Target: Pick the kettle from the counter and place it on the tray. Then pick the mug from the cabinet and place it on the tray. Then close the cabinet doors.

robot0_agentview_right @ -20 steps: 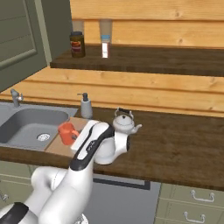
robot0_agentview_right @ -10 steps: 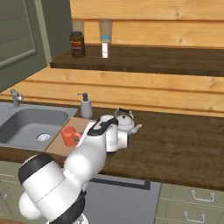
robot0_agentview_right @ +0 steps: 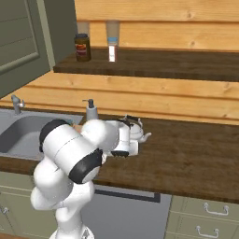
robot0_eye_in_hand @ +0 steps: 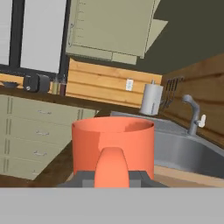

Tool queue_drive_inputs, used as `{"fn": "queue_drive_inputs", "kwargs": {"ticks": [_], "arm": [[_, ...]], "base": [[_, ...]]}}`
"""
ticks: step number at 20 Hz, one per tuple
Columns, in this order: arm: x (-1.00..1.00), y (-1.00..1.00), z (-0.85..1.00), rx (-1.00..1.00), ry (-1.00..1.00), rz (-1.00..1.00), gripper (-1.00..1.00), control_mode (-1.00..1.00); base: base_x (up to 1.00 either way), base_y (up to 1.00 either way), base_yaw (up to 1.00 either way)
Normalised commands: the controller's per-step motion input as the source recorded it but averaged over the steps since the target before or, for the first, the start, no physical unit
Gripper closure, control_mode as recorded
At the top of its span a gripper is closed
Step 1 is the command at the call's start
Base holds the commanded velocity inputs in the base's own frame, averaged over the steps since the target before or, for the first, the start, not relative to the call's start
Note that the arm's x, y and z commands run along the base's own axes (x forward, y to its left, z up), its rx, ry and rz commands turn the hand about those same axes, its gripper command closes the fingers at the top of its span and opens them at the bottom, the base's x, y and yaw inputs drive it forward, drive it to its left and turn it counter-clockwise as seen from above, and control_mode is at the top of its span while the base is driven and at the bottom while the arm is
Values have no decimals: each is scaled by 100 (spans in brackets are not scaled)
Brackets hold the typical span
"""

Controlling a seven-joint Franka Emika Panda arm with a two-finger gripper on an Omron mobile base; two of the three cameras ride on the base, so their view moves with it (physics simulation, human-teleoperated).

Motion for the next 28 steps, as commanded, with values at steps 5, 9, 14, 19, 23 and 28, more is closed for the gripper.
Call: {"fn": "queue_drive_inputs", "kwargs": {"ticks": [5,9,14,19,23,28], "arm": [[22,8,-36,0,0,5,100,-100],[16,4,-25,0,-1,5,100,-100],[16,6,-18,0,0,2,100,-100],[6,16,-5,0,0,0,100,-100],[-11,29,14,-1,0,0,100,-100],[-11,25,11,-6,0,-1,-100,-100]], "base": [[0,0,0],[0,0,0],[0,0,0],[0,0,0],[0,0,0],[0,0,0]]}}
